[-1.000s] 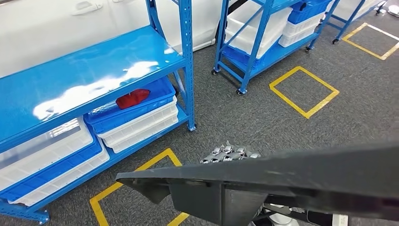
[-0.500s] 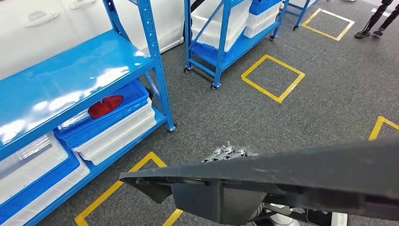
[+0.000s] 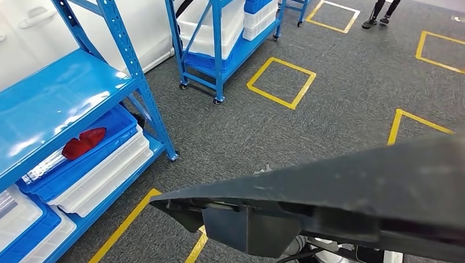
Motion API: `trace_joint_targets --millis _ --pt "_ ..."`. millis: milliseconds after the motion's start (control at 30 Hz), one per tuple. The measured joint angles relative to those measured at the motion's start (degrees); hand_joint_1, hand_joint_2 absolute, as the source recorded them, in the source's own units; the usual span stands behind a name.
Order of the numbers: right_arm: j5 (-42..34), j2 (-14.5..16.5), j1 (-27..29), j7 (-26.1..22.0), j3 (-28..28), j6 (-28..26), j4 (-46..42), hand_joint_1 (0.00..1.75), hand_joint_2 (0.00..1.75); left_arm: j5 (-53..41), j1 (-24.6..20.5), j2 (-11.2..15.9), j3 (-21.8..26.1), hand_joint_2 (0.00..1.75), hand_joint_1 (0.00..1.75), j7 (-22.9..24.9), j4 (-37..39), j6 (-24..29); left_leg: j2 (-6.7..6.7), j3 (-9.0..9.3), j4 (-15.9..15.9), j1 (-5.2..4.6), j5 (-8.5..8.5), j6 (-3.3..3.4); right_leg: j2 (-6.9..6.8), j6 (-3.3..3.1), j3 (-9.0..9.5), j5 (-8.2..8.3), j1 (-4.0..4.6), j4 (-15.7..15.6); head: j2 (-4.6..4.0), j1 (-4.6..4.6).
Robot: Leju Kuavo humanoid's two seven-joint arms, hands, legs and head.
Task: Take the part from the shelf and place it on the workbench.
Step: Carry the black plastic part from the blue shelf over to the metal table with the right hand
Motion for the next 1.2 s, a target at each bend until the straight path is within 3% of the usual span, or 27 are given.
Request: trace_joint_targets --millis 67,133,200,233,267,300,333,400,467,500,567,600,633,667,733,767,800,833,867,900,967,1000,1067,1100,1133,1200 --pt "0.0 0.0 0.0 0.0 -0.1 0.0 0.0 1.52 1.75 0.0 -0.1 0.0 -0.1 0.00 0.00 0.3 0.0 -0.4 1.17 0.20 -0.4 -0.05 0.37 0.58 0.58 0.74 -0.28 0.15 -0.18 0.0 0.00 0.00" --pt "-0.1 0.0 -0.2 0.0 -0.3 0.2 0.0 1.52 1.75 0.0 -0.2 0.1 -0.1 0.00 0.00 0.4 0.0 -0.6 2.52 0.46 -1.1 0.13 0.82 1.29 -1.77 1.25 -1.49 -1.35 -0.04 2.3 0.00 0.02" --pt "-0.2 0.3 -0.3 0.0 -0.6 0.6 0.0 1.52 1.75 0.1 -0.1 0.2 -0.1 0.00 0.00 0.3 0.0 -0.8 3.99 0.52 -1.3 0.05 0.91 1.67 -5.16 1.62 -4.89 -4.93 -0.17 9.2 0.00 0.03" --pt "-0.3 0.5 -0.4 0.0 -0.6 0.9 0.1 1.52 1.75 0.2 0.0 0.4 -0.1 0.00 0.00 0.3 0.0 -0.9 4.76 0.50 -1.3 -0.04 0.86 1.70 -5.93 1.80 -6.78 -6.41 -0.37 12.9 0.00 0.02" --pt "-0.3 0.6 -0.3 0.0 -0.7 1.1 0.1 1.52 1.75 0.3 0.0 0.5 0.0 0.00 0.00 0.2 0.0 -0.9 5.53 0.50 -1.3 -0.09 0.80 1.67 -6.35 1.95 -8.12 -7.11 -0.56 15.5 0.00 0.02" --pt "-0.3 0.8 -0.3 0.0 -0.8 1.3 0.2 1.52 1.75 0.3 0.0 0.6 0.0 0.00 0.00 0.2 0.0 -1.0 6.26 0.53 -1.3 -0.10 0.71 1.58 -6.59 2.05 -8.25 -6.60 -0.70 15.8 0.00 0.02" --pt "-0.4 0.9 -0.3 0.0 -0.8 1.4 0.2 1.52 1.75 0.4 0.0 0.7 0.0 0.00 0.00 0.1 0.0 -1.0 6.92 0.62 -1.3 -0.10 0.62 1.46 -6.88 2.09 -7.30 -5.27 -0.82 14.0 0.00 0.02" --pt "-0.5 1.3 -0.4 0.0 -0.8 1.7 0.2 1.52 1.75 0.5 -0.1 0.8 0.0 0.00 0.00 0.0 0.0 -1.0 8.10 1.03 -1.3 -0.11 0.31 1.07 -8.70 1.82 -2.89 -1.90 -0.78 5.9 0.00 0.02" --pt "-0.7 1.7 -0.4 0.0 -1.0 2.2 0.2 1.52 1.75 0.7 -0.1 1.0 0.0 0.00 0.00 -0.2 0.0 -1.0 9.06 1.45 -1.3 -0.29 0.00 0.42 -10.71 1.17 0.05 -0.49 -0.36 0.4 0.00 0.02" --pt "-0.8 2.0 -0.4 0.0 -1.2 2.4 0.2 1.52 1.75 0.7 -0.1 1.1 0.0 0.00 0.00 -0.2 0.0 -1.0 9.51 1.62 -1.3 -0.36 -0.11 0.03 -10.98 0.79 0.27 -0.66 -0.08 -0.2 0.00 0.02" --pt "-1.0 2.4 -0.4 0.0 -1.5 2.7 0.1 1.52 1.75 0.8 -0.2 1.2 0.0 0.00 0.00 -0.3 0.0 -1.1 10.53 1.96 -1.6 -0.31 -0.30 -0.75 -9.69 0.10 0.16 -0.49 0.05 -0.3 0.00 0.02" --pt "-1.0 2.6 -0.4 0.0 -1.6 2.8 0.1 1.52 1.75 0.8 -0.3 1.2 0.0 0.00 0.00 -0.3 0.0 -1.1 10.20 2.08 -1.4 -0.19 -0.68 -1.08 -9.03 -0.24 0.26 -0.38 -0.05 -0.6 0.00 0.02" --pt "-1.0 2.8 -0.4 0.0 -1.7 2.9 0.1 1.52 1.75 0.8 -0.3 1.2 0.0 0.00 0.00 -0.3 0.0 -1.2 9.06 1.76 -0.2 -0.07 -1.62 -1.28 -8.37 -0.64 0.37 -0.21 -0.19 -0.8 0.00 0.01" --pt "-1.0 3.0 -0.4 0.0 -1.8 3.0 0.0 1.52 1.75 0.8 -0.3 1.3 0.0 0.00 0.00 -0.2 0.0 -1.3 7.51 0.81 2.1 0.03 -3.12 -1.40 -7.72 -1.01 0.52 -0.06 -0.32 -1.1 0.00 0.01" --pt "-1.0 3.3 -0.3 0.0 -1.9 3.1 0.0 1.52 1.75 0.8 0.0 1.3 0.0 0.00 0.00 0.0 0.0 -1.3 4.68 -2.91 10.0 0.08 -6.89 -1.40 -6.28 -1.52 0.54 0.00 -0.09 -1.1 0.00 0.00" --pt "-1.0 3.3 -0.2 0.0 -1.9 3.2 0.0 1.52 1.75 0.8 0.1 1.2 0.0 0.00 0.00 0.2 0.0 -1.3 4.27 -4.78 13.5 0.07 -7.97 -1.37 -5.44 -1.64 0.54 0.00 0.09 -1.1 0.00 0.00" --pt "-1.0 3.3 0.0 0.0 -2.0 3.3 0.0 1.52 1.75 0.8 0.3 1.2 0.0 0.00 0.00 0.4 0.0 -1.3 4.08 -5.95 15.3 0.05 -7.97 -1.27 -4.55 -1.71 0.56 0.00 0.28 -1.0 0.00 0.00" --pt "-1.1 3.3 0.1 0.0 -2.1 3.4 0.0 1.52 1.75 0.9 0.3 1.2 0.0 0.00 0.00 0.6 0.0 -1.3 3.99 -6.08 14.8 0.04 -6.82 -1.10 -3.70 -1.72 0.62 -0.01 0.43 -1.0 0.00 0.00" --pt "-1.1 3.3 0.2 0.0 -2.1 3.6 0.0 1.52 1.75 0.9 0.3 1.2 0.0 0.00 0.00 0.8 0.0 -1.3 3.66 -5.13 12.1 0.02 -4.70 -0.84 -2.88 -1.72 0.70 -0.02 0.53 -0.9 0.00 0.00" --pt "-1.1 3.3 0.2 0.0 -2.2 3.7 0.0 1.52 1.75 0.9 0.3 1.3 0.0 0.00 0.00 0.9 0.0 -1.3 2.73 -3.55 8.1 0.00 -2.29 -0.51 -2.13 -1.70 0.77 -0.04 0.55 -0.9 0.00 0.00" --pt "-1.1 3.3 0.2 0.0 -2.4 4.0 0.1 1.52 1.75 0.8 0.3 1.4 0.0 0.00 0.00 1.1 0.0 -1.2 0.33 -0.78 1.2 0.01 0.52 0.01 -0.76 -1.38 0.64 -0.05 0.62 -0.6 0.00 0.01" --pt "-1.0 3.3 0.3 0.0 -2.5 4.2 0.1 1.52 1.75 0.8 0.4 1.4 0.0 0.00 0.00 1.2 0.0 -1.1 -0.40 -0.17 -0.3 -0.08 0.81 0.17 -0.15 -1.06 0.47 0.00 0.51 -0.6 0.00 0.01" --pt "-1.0 3.3 0.5 0.0 -2.9 4.3 0.2 1.52 1.75 0.8 0.3 1.5 0.0 0.00 0.00 1.4 0.0 -1.0 0.17 0.17 -1.0 -0.31 0.77 0.48 1.14 -0.20 0.12 0.23 0.20 -0.7 0.00 0.01" --pt "-0.9 3.3 0.6 0.0 -3.2 4.3 0.2 1.52 1.75 0.7 0.2 1.5 0.0 0.00 0.00 1.4 0.0 -0.9 0.84 0.36 -1.3 -0.28 1.00 0.76 1.20 0.13 0.04 0.23 0.11 -0.6 0.00 0.01" --pt "-0.9 3.3 0.8 0.0 -3.4 4.3 0.2 1.52 1.75 0.6 0.2 1.5 0.0 0.00 0.00 1.4 0.0 -1.0 1.48 0.60 -1.8 -0.19 1.27 1.07 0.39 0.39 -0.23 -0.12 0.17 -0.2 0.00 0.02" --pt "-0.7 3.3 0.9 0.0 -3.9 4.2 0.2 1.52 1.75 0.3 0.3 1.5 0.0 0.00 0.00 1.5 0.0 -1.0 3.02 0.89 -2.5 -0.12 1.63 1.58 -3.17 0.80 -2.54 -2.90 0.21 4.5 0.00 0.02"
